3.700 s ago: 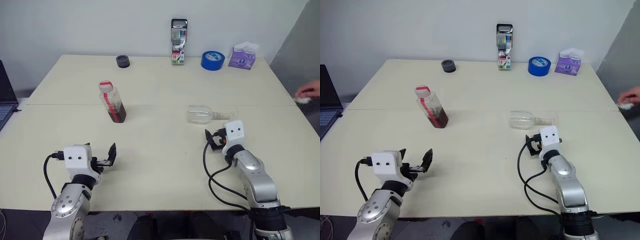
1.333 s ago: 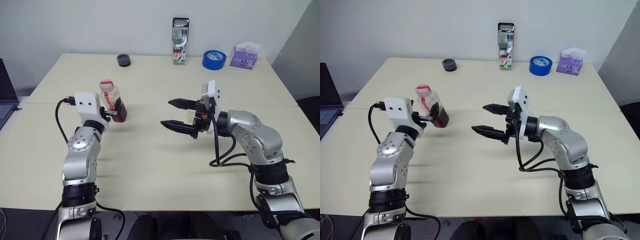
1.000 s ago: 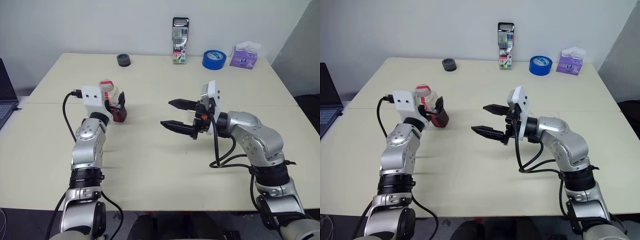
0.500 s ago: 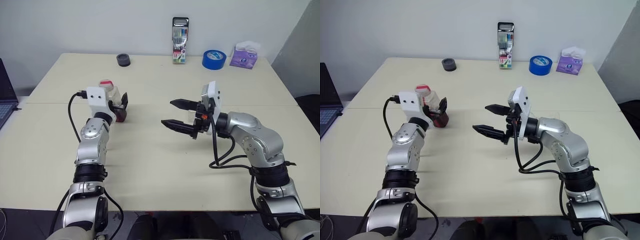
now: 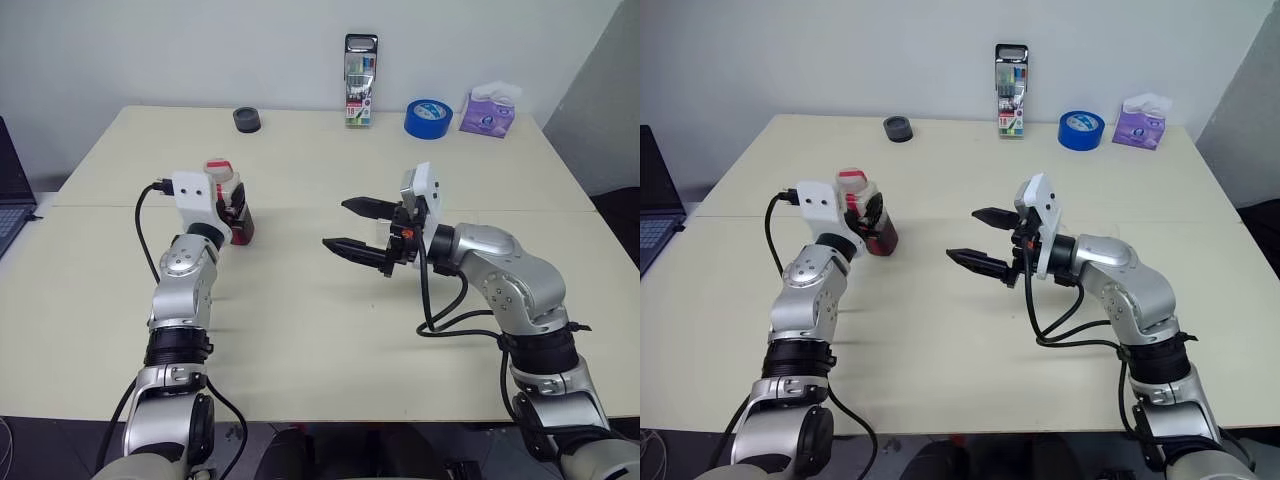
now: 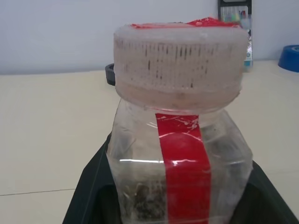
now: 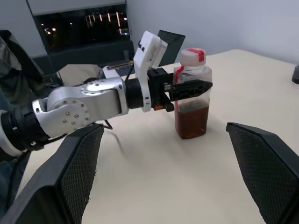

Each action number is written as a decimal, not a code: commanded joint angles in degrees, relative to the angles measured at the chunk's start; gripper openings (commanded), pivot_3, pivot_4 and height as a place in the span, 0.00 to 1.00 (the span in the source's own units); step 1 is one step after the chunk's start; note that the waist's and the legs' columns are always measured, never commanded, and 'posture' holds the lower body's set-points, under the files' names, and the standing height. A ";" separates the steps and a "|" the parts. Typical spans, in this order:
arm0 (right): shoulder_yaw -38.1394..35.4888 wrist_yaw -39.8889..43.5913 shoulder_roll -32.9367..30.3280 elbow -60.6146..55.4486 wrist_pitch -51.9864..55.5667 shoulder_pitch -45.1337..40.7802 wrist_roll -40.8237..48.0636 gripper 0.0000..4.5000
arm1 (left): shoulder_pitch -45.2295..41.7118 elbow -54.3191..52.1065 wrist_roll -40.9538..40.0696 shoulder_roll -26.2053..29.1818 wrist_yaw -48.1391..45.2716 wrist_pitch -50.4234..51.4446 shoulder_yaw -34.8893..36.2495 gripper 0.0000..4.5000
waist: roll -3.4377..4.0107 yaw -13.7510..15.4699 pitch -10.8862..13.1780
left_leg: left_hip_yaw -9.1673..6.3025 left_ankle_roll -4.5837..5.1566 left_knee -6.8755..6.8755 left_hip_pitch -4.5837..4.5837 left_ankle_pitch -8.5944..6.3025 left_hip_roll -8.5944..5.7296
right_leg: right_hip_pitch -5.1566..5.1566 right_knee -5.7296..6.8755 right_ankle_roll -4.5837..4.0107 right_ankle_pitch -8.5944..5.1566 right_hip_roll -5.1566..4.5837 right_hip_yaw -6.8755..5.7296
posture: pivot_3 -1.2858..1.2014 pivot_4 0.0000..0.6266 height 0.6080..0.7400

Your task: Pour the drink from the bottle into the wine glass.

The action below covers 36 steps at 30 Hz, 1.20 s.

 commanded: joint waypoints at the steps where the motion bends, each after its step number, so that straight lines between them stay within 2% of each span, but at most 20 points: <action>1: 0.67 -2.14 1.04 -0.41 0.32 -4.09 -1.06 1.00 | -1.08 -12.66 -2.27 1.14 -4.35 6.23 -3.54 0.40 | 0.00 -0.04 0.00 | 0.00 -0.02 0.02 -0.07 0.01 0.00 | -0.09 0.03 0.00 0.00 0.00 0.01 | 0.52 0.24 1.00; 8: 1.80 -4.83 4.48 2.81 1.16 -8.22 -2.11 1.00 | 3.58 -30.10 -15.46 2.77 -21.35 20.62 -11.30 0.40 | 0.02 -0.31 -0.01 | 0.02 -0.08 0.01 -0.19 0.04 0.00 | -0.19 0.01 0.00 0.00 0.01 0.05 | 0.52 0.24 1.00; 12: 0.70 -6.10 5.27 2.34 3.13 -8.55 -0.85 1.00 | 4.75 -33.13 -19.11 3.20 -24.13 23.55 -11.63 0.40 | 0.05 -0.33 0.03 | 0.04 -0.09 0.00 -0.19 0.06 0.01 | -0.26 0.08 -0.01 0.00 0.02 0.07 | 0.52 0.24 1.00; 22: -3.00 -8.23 4.13 -1.40 8.83 -7.73 3.08 1.00 | 4.23 -33.63 -19.76 3.64 -26.26 23.27 -12.20 0.40 | 0.05 -0.26 0.03 | 0.04 -0.08 0.00 -0.18 0.07 0.01 | -0.25 0.10 -0.01 0.00 0.03 0.06 | 0.52 0.24 1.00; 30: -7.84 -9.34 5.26 -4.83 14.05 -6.81 12.06 1.00 | 4.10 -32.96 -19.52 4.21 -29.16 22.11 -12.44 0.40 | 0.05 -0.25 0.03 | 0.03 -0.08 0.00 -0.19 0.07 0.01 | -0.25 0.09 -0.01 0.00 0.03 0.06 | 0.52 0.24 1.00; 36: -5.32 -8.88 4.13 -5.60 12.34 -4.91 10.91 1.00 | 3.80 -32.21 -18.89 4.12 -29.80 21.27 -12.58 0.40 | 0.05 -0.25 0.03 | 0.04 -0.08 0.00 -0.19 0.07 0.01 | -0.25 0.09 -0.01 0.00 0.03 0.07 | 0.52 0.24 1.00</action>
